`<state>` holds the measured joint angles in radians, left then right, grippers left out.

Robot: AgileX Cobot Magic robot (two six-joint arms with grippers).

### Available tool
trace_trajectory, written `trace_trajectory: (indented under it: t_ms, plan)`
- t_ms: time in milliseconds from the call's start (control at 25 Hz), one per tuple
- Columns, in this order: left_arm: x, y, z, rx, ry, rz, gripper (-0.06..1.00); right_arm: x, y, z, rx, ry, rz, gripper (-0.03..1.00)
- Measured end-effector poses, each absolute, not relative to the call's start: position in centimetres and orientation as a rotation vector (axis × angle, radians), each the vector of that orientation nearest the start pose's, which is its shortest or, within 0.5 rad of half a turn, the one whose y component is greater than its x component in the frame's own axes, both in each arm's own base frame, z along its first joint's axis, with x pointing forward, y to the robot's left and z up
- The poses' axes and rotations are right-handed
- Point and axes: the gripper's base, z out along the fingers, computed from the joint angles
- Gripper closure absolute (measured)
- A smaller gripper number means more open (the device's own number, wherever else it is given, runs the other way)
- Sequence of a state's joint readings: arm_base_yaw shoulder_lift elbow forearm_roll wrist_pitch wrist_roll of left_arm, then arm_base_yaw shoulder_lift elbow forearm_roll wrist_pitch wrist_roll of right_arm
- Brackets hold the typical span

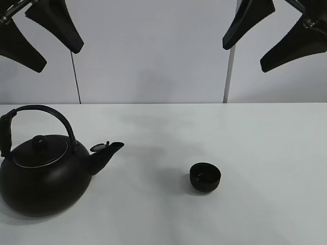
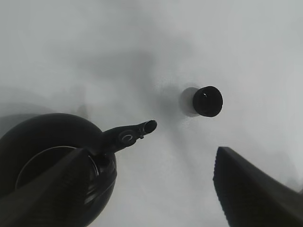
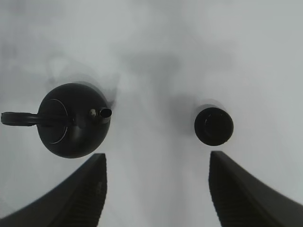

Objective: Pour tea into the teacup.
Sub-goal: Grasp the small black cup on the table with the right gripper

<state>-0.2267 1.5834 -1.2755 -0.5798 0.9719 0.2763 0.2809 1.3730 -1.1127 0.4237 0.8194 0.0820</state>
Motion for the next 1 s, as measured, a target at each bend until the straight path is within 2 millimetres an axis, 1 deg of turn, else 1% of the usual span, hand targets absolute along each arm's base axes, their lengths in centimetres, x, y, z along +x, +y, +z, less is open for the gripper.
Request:
trace_trajectory:
  t_ms: [440, 680, 1000]
  plan:
    - [31.0, -11.4, 29.9, 0.349, 2.647, -0.724, 0.41, 26.5, 10.5, 31.6, -0.012, 2.575, 0.641, 0.54]
    - [31.0, -11.4, 29.9, 0.349, 2.647, -0.724, 0.41, 26.4, 10.4, 31.4, -0.145, 2.575, 0.589, 0.53]
    - [31.0, -11.4, 29.9, 0.349, 2.647, -0.724, 0.41, 25.5, 10.6, 31.0, -0.296, 2.654, 0.554, 0.47]
